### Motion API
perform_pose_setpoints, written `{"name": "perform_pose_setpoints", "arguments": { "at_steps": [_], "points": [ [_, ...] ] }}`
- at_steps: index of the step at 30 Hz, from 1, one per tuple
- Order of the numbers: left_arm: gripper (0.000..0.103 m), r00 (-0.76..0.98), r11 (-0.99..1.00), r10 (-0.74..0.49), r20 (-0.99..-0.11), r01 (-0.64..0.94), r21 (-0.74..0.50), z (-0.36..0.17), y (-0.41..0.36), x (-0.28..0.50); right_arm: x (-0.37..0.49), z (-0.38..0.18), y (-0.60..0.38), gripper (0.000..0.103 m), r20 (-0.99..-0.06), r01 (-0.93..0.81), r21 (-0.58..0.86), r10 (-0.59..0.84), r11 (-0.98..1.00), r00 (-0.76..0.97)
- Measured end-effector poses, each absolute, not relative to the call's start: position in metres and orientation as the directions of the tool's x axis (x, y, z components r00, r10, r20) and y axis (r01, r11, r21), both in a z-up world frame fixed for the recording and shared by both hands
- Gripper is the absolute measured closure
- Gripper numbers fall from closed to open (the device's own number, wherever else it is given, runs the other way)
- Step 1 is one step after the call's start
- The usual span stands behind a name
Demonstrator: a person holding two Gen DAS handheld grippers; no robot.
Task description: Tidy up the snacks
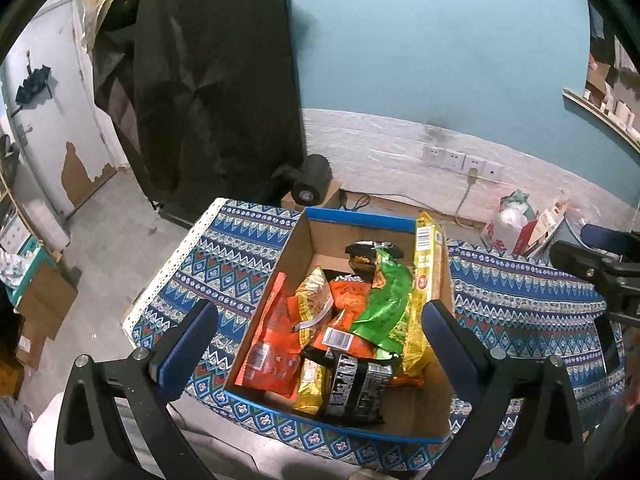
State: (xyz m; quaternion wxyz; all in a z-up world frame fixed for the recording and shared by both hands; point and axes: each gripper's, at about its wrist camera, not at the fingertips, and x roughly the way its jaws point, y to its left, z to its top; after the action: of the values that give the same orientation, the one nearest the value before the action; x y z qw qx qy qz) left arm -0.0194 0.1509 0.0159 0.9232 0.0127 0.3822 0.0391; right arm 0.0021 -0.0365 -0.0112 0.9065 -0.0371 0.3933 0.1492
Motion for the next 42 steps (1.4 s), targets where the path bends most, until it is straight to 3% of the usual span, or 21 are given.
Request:
{"name": "perform_pose_setpoints", "arguments": {
  "at_steps": [42],
  "points": [
    [0.001, 0.698, 0.996, 0.091, -0.71, -0.049, 0.08, 0.016, 0.138, -0.021, 0.002, -0.015, -0.049, 0.021, -0.737, -0.289, 0.057, 0.235, 0.956, 0.634]
  ]
}}
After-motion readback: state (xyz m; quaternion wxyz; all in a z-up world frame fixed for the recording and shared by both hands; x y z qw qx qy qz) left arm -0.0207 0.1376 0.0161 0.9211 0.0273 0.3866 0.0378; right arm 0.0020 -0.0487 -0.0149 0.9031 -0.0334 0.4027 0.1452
